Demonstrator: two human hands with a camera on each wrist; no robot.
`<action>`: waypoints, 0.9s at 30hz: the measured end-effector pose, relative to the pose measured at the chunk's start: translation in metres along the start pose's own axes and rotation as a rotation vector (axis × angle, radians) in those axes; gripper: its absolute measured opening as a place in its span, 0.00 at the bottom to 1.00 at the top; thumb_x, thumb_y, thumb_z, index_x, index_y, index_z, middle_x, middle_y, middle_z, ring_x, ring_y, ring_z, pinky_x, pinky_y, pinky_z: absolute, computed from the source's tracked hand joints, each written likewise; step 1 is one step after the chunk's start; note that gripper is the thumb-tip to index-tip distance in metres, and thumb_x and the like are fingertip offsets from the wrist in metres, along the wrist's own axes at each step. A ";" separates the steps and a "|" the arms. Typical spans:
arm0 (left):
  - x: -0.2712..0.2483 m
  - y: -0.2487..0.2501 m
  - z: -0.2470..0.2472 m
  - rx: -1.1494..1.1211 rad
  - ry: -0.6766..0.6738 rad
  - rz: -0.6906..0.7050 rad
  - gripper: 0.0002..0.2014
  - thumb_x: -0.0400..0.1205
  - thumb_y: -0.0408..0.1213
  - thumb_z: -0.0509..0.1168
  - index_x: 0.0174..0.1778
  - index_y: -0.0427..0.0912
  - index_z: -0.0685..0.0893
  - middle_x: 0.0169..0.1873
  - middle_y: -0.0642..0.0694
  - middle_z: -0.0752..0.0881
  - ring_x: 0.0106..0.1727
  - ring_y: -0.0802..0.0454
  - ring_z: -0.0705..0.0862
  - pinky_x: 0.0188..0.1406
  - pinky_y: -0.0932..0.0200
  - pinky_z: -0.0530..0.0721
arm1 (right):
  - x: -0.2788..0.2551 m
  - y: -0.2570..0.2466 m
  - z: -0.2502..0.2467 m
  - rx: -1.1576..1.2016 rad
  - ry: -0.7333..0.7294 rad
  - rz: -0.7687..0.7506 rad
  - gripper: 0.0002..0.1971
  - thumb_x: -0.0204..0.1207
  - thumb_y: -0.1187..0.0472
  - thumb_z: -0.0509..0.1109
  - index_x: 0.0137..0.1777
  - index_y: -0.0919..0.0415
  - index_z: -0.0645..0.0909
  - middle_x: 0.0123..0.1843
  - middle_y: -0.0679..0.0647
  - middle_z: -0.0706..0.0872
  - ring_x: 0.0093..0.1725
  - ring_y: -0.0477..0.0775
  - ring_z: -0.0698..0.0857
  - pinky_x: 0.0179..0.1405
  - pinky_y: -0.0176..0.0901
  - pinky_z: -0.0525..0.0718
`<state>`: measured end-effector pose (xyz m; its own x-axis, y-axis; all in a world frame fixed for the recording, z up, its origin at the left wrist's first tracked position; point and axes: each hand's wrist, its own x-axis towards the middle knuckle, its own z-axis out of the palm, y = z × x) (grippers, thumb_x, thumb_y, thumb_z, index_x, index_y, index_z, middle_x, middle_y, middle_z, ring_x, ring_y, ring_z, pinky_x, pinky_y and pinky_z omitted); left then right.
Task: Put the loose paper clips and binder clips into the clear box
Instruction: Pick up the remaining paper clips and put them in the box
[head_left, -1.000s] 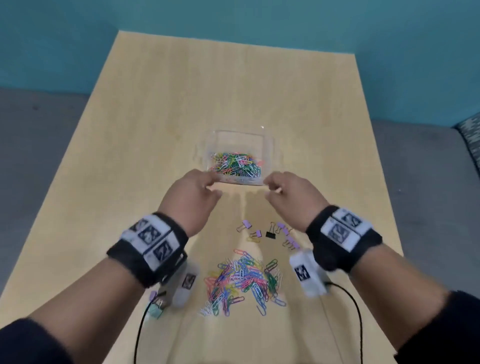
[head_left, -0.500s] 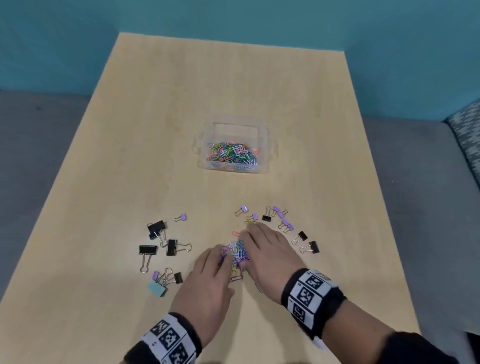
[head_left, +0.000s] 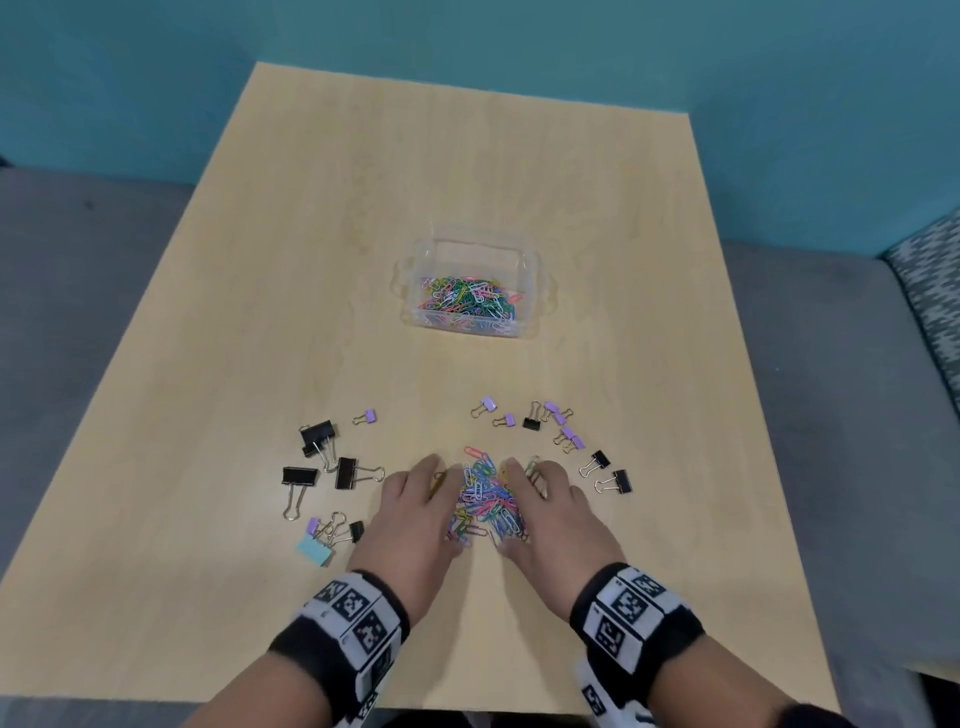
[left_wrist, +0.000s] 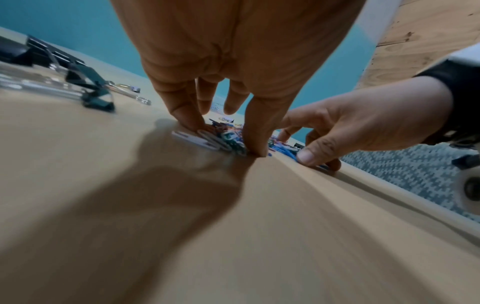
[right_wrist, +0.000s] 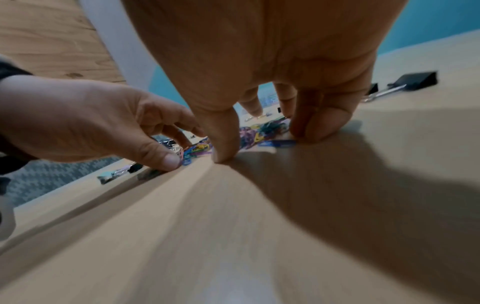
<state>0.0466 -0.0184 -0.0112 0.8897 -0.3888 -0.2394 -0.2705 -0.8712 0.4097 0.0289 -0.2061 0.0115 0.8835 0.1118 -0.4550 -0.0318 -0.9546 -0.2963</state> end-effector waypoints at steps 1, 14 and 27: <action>0.006 0.004 -0.001 -0.001 -0.009 0.005 0.40 0.71 0.43 0.75 0.77 0.48 0.64 0.73 0.43 0.68 0.65 0.44 0.65 0.62 0.50 0.75 | 0.006 -0.004 0.000 0.011 0.016 -0.007 0.38 0.77 0.46 0.67 0.80 0.43 0.49 0.76 0.53 0.57 0.67 0.59 0.69 0.55 0.50 0.79; 0.039 0.004 -0.004 0.108 0.040 0.033 0.15 0.65 0.27 0.73 0.44 0.47 0.83 0.40 0.48 0.75 0.35 0.50 0.70 0.31 0.59 0.72 | 0.034 -0.014 -0.014 -0.071 0.001 -0.108 0.23 0.65 0.78 0.57 0.57 0.58 0.71 0.57 0.57 0.70 0.46 0.57 0.67 0.37 0.48 0.72; 0.044 0.002 -0.027 -0.028 -0.068 -0.070 0.01 0.77 0.33 0.66 0.42 0.43 0.83 0.39 0.47 0.76 0.37 0.43 0.80 0.34 0.52 0.78 | 0.043 -0.003 -0.028 -0.089 -0.029 -0.118 0.17 0.74 0.71 0.65 0.43 0.52 0.60 0.40 0.50 0.67 0.29 0.51 0.66 0.21 0.42 0.58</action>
<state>0.0951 -0.0293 0.0030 0.8789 -0.3475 -0.3268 -0.1975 -0.8887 0.4137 0.0802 -0.2065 0.0162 0.8648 0.2310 -0.4458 0.1137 -0.9549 -0.2742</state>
